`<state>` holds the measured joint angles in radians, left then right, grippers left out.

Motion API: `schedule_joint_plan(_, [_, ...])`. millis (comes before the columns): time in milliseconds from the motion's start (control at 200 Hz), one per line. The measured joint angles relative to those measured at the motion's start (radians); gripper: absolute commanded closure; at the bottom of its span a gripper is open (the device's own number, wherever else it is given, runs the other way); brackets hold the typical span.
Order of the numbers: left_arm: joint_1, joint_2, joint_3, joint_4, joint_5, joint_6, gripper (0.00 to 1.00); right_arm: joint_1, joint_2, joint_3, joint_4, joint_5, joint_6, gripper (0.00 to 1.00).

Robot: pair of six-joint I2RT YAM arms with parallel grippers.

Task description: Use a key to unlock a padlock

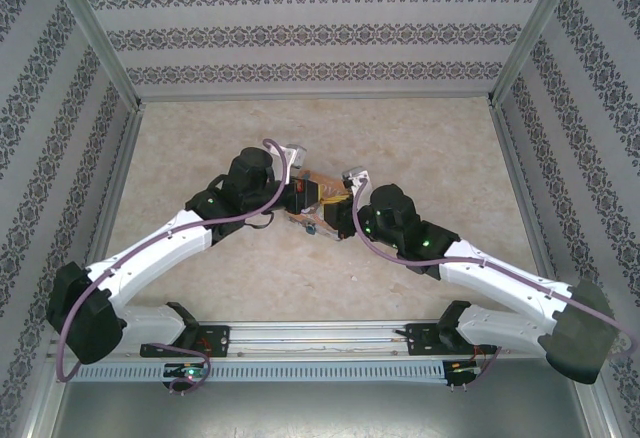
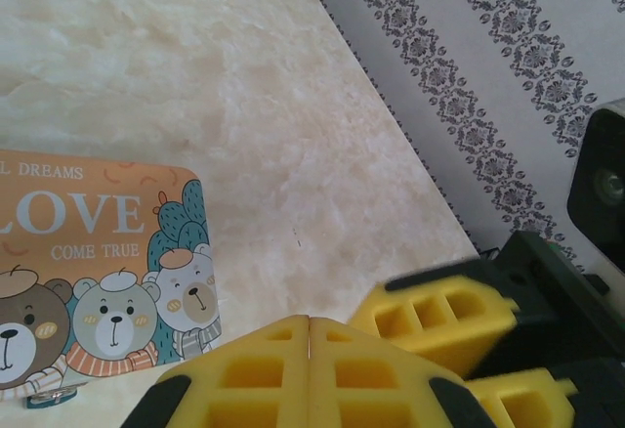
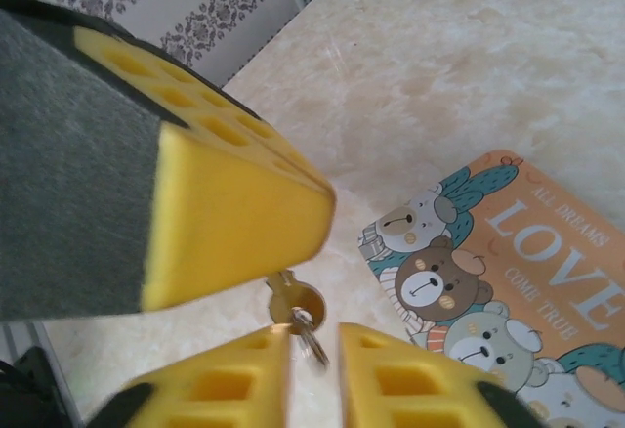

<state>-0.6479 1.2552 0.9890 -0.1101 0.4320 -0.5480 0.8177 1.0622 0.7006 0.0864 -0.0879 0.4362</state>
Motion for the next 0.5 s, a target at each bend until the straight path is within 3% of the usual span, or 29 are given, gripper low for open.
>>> schedule_joint_plan(105, [0.001,-0.038,0.008,-0.029,-0.007,0.023,1.0,-0.069,-0.039,-0.016,0.002,-0.074,0.032,0.54])
schedule_joint_plan(295, [0.01,-0.075,0.082,-0.116,0.015,0.081,1.0,-0.259,-0.122,-0.079,0.075,-0.323,0.135,0.32])
schedule_joint_plan(500, [0.023,-0.075,0.169,-0.219,0.086,0.15,1.0,-0.298,-0.128,-0.104,0.243,-0.562,0.267,0.27])
